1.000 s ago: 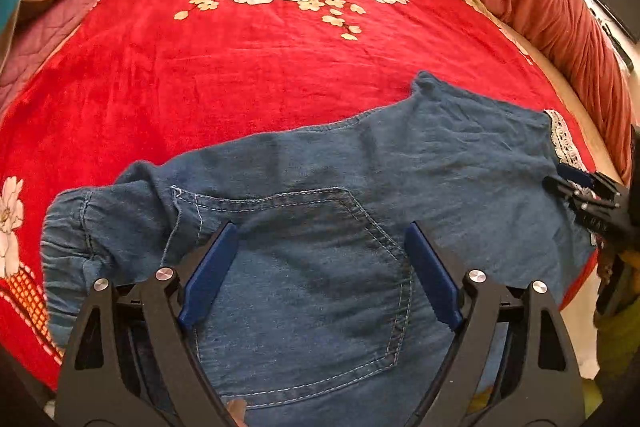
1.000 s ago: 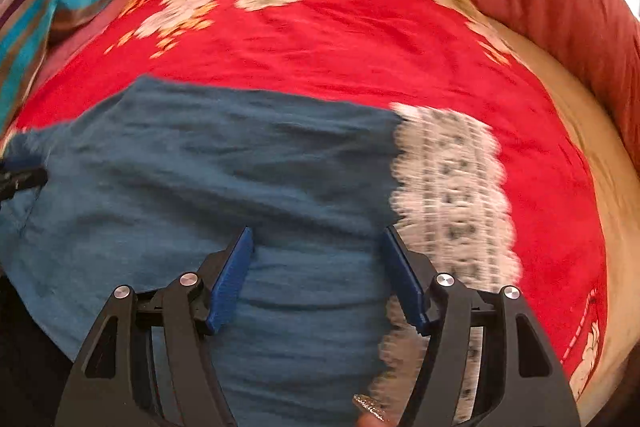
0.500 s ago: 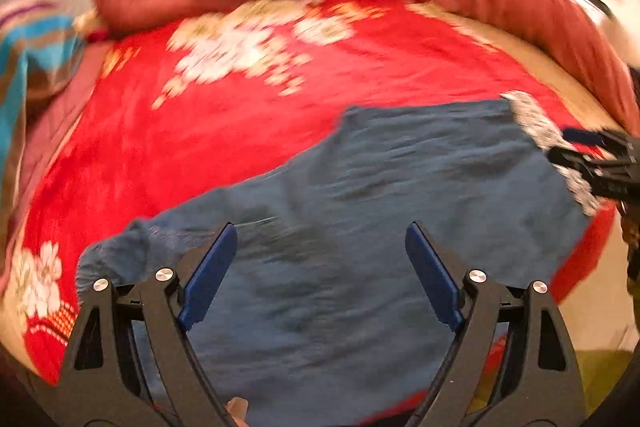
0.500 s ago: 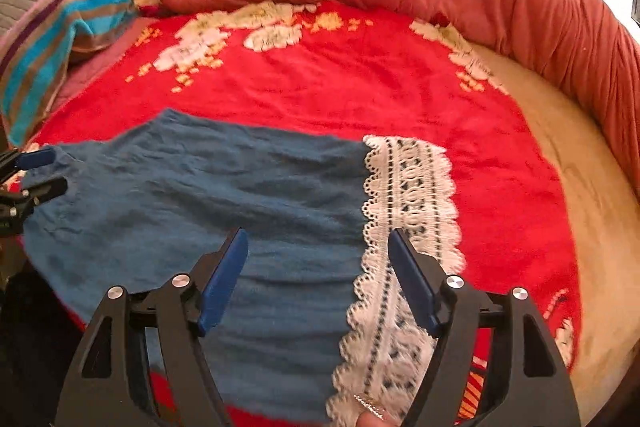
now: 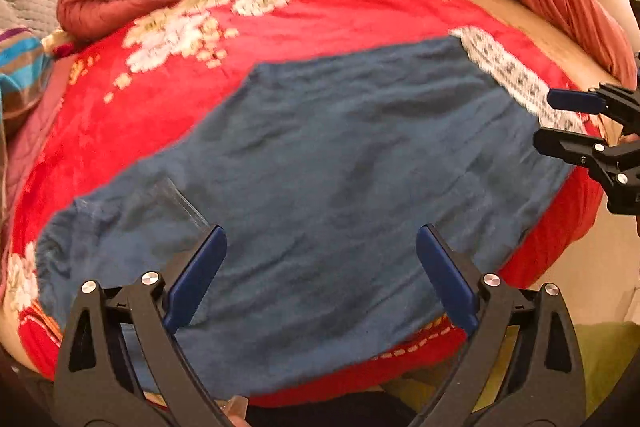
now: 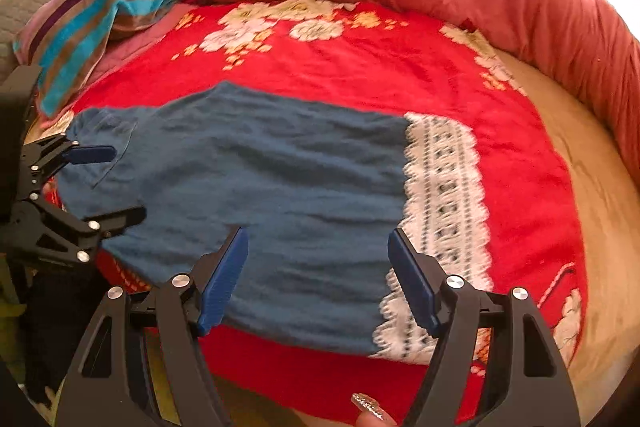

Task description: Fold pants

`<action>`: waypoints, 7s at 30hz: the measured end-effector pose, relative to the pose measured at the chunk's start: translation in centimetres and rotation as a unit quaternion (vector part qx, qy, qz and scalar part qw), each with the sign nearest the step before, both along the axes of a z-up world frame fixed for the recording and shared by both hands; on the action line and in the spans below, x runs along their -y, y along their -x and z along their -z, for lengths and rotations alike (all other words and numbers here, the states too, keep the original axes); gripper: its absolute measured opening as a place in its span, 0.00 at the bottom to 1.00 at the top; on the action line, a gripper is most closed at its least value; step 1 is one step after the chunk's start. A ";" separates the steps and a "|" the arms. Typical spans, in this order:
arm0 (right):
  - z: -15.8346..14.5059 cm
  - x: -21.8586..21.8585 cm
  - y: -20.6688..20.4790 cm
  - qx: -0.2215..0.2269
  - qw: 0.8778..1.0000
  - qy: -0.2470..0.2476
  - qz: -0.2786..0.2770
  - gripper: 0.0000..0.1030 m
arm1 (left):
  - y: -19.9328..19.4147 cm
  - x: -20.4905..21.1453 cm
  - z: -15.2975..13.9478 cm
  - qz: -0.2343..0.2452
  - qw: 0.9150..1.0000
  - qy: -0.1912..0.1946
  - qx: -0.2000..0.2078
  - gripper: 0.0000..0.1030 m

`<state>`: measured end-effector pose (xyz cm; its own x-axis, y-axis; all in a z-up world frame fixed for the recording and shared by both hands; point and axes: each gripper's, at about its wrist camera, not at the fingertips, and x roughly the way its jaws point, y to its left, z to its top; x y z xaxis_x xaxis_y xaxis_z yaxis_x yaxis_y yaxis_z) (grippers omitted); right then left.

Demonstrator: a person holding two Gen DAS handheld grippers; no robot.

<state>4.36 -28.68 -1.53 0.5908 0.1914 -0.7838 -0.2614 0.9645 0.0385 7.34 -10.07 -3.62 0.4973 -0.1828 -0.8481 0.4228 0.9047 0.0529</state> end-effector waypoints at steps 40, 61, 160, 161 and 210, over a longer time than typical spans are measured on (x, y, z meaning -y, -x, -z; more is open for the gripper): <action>0.0 10.1 2.3 0.008 0.992 -0.095 0.081 0.69 | 1.8 1.8 -1.9 -0.055 0.996 0.067 0.019 0.91; 2.6 12.6 3.2 -0.029 0.983 -0.170 0.068 0.69 | -4.3 12.0 -3.2 0.015 0.999 -0.014 0.030 0.91; -1.6 -11.4 -0.8 0.005 0.979 -0.042 -0.200 0.59 | -12.8 -10.3 1.1 -0.119 0.938 0.309 -0.099 0.53; -1.0 -10.6 -1.1 -0.002 0.981 -0.039 -0.189 0.59 | -12.9 -9.9 1.2 -0.118 0.942 0.299 -0.098 0.54; 0.0 -7.6 1.0 -0.008 0.988 -0.057 -0.144 0.73 | -0.6 -9.6 -3.7 -0.113 0.975 0.189 0.002 0.62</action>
